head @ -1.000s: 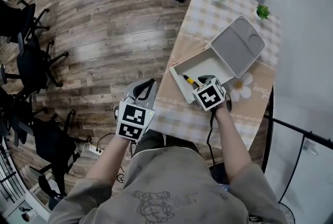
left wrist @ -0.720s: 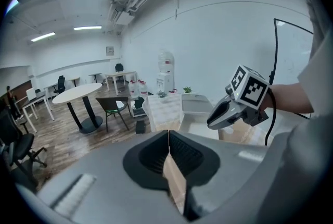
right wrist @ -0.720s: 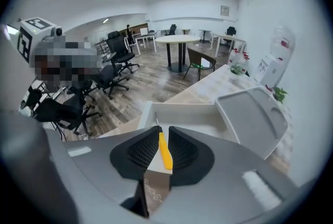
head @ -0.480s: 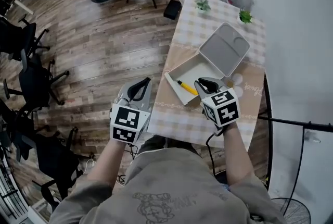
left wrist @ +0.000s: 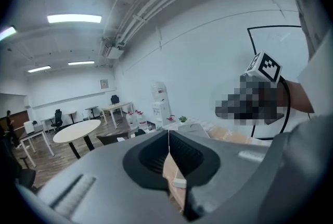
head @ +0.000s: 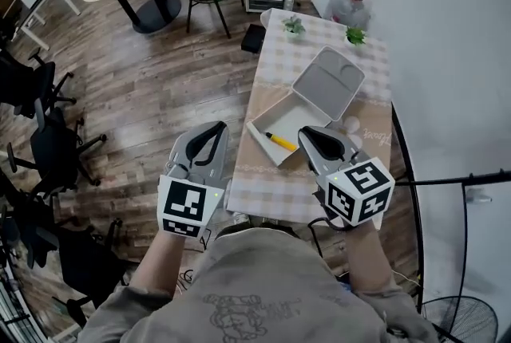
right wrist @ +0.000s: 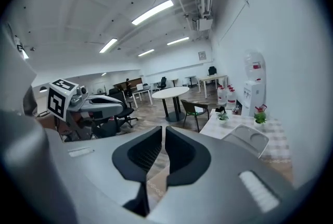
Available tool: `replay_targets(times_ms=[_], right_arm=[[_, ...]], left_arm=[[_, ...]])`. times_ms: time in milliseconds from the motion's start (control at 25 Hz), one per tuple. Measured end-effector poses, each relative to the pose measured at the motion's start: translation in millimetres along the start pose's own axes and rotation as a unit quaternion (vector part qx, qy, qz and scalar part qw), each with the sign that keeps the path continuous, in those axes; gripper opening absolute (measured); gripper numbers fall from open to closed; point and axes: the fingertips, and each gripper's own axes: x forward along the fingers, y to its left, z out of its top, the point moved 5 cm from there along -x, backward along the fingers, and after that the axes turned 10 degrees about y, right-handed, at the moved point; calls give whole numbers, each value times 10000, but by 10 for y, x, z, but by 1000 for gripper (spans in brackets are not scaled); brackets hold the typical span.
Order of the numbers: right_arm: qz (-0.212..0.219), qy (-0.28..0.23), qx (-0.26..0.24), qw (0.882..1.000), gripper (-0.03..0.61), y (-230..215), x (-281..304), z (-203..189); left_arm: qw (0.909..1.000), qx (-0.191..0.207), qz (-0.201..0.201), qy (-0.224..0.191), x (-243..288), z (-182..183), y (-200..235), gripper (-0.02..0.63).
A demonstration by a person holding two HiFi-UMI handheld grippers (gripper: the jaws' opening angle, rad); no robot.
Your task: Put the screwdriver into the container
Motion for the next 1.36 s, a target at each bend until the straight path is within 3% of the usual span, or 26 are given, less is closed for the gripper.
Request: replay_targets(times_ms=[200, 360, 480, 680, 1360], right_arm=[[-568, -284, -568, 9964, 49, 212, -386, 60], [-466, -695, -625, 9945, 50, 381, -609, 32], [-355, -934, -375, 9943, 37, 430, -682, -45], [-380, -888, -302, 9949, 31, 461, -688, -117], [-553, -812, -331, 9946, 28, 428, -679, -97]], left_arm=[[9994, 74, -52, -324, -330, 126, -137, 0], [9989, 35, -165, -436, -485, 134, -227, 0], [9988, 84, -202, -443, -523, 114, -225, 0], [9991, -246, -196, -287, -539, 6, -88, 0], [9987, -103, -239, -449, -538, 120, -86, 0]])
